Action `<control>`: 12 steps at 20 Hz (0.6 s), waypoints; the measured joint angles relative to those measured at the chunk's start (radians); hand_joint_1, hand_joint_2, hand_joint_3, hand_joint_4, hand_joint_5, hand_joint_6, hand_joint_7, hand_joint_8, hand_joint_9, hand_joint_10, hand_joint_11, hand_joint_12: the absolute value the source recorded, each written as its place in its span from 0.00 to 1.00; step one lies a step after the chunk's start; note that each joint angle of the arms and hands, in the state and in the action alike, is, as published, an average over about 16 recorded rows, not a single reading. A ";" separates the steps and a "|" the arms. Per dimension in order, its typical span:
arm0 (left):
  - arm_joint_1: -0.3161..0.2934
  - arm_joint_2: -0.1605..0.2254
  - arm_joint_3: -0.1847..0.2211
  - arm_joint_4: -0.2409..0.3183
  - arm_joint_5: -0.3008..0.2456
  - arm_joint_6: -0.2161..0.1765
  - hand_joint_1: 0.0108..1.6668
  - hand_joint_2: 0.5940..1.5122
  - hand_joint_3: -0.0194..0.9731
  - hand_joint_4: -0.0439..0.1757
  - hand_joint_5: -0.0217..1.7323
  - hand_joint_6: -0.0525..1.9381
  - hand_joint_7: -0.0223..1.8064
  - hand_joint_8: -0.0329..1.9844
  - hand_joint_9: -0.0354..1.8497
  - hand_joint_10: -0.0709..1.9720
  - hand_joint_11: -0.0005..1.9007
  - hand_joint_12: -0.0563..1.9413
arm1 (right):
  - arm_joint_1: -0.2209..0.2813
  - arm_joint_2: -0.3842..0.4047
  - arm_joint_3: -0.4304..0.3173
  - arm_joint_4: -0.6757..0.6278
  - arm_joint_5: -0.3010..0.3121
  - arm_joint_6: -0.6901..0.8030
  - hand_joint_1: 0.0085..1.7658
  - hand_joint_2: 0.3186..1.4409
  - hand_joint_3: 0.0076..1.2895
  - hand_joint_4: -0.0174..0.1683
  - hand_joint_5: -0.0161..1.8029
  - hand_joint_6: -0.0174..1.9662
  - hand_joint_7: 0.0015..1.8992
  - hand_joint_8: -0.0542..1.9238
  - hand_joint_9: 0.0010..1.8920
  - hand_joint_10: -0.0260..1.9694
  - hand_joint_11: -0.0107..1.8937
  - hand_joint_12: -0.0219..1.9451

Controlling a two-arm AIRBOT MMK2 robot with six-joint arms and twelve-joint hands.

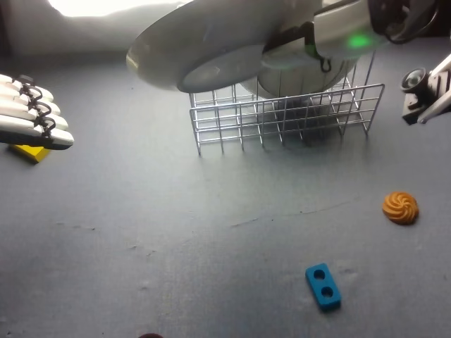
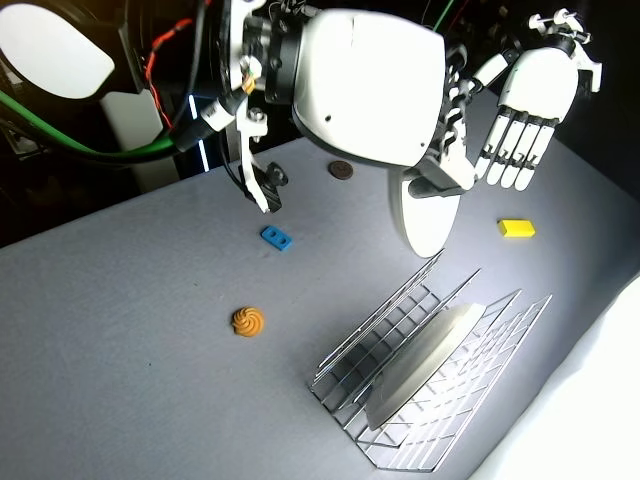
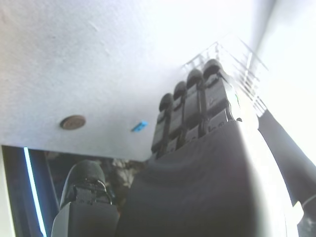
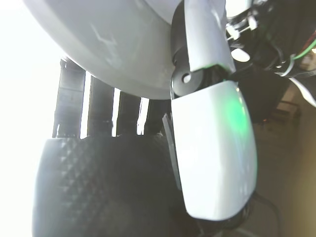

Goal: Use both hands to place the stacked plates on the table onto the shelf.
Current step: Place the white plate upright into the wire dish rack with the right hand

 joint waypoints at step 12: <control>0.000 0.000 0.002 0.001 0.000 -0.001 0.00 0.57 0.04 0.21 0.04 0.03 0.04 0.02 0.03 0.04 0.01 0.03 | 0.032 -0.024 0.086 0.035 -0.115 0.174 0.73 0.61 0.00 0.05 0.60 0.24 0.52 0.58 0.45 0.65 0.33 0.85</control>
